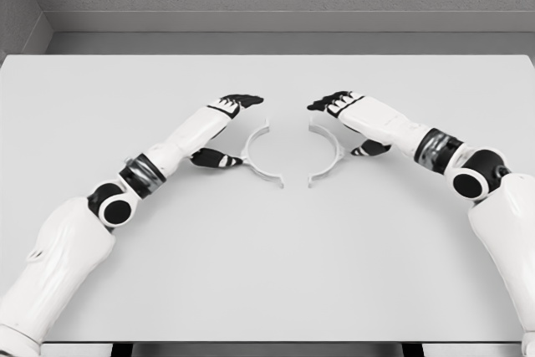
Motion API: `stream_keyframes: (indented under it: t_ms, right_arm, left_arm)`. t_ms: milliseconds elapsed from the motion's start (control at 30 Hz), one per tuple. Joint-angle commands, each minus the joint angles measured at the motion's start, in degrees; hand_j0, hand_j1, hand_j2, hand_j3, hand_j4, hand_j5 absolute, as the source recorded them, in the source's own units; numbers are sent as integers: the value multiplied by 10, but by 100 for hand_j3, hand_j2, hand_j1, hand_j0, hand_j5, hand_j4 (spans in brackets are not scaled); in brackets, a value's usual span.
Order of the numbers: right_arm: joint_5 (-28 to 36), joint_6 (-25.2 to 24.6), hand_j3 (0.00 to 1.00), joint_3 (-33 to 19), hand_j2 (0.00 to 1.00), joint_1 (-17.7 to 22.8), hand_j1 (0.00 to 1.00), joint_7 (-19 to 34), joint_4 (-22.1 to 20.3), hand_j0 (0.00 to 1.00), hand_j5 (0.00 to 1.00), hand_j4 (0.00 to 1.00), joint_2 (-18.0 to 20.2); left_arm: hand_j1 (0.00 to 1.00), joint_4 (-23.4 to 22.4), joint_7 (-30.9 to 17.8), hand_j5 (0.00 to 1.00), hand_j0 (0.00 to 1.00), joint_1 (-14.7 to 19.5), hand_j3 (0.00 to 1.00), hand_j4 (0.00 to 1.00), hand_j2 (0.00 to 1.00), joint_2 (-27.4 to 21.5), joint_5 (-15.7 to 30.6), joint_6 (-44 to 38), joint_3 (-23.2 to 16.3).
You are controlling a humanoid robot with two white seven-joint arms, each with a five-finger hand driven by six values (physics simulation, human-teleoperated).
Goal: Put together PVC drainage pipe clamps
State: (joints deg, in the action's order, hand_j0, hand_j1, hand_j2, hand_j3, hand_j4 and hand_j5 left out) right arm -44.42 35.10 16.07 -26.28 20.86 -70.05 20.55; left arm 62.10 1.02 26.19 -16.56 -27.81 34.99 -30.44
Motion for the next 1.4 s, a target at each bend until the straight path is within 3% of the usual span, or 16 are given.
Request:
stream_keyframes:
  t_ms: [0,400,1000,1067,1133,1233,1300,1367]
  right_arm:
    - [4,-2,100,5,100,-1,100,0,-2,100,100,100,-2]
    - [6,-7,100,12,100,6,100,1,-46,100,100,100,-9]
    - [11,-18,100,19,100,1,100,2,-51,100,100,100,-17]
    - [11,-18,100,-49,100,18,100,3,-123,100,100,100,-12]
    - [14,-16,100,-128,100,63,100,3,-206,100,100,100,-12]
    - [50,-1,100,-250,100,110,100,5,-232,100,100,100,-16]
    - [71,-1,100,-303,100,147,100,6,-282,100,100,100,-12]
    - [77,-1,100,-315,100,161,100,7,-283,100,100,100,-2]
  left_arm:
    - [100,1,0,100,100,0,100,100,100,2,3,0,-1]
    - [100,-1,0,100,100,3,100,100,100,-2,3,0,6]
    - [100,-7,0,100,100,8,100,100,100,-13,3,0,6]
    - [100,-7,0,100,100,8,100,100,100,-12,3,0,6]
    - [100,-8,0,100,100,8,100,100,100,-10,2,0,4]
    - [100,-22,0,100,100,12,100,100,100,-5,1,0,2]
    - [100,-25,0,100,100,12,100,100,100,0,0,0,1]
    - [100,-25,0,100,100,12,100,100,100,0,0,0,1]
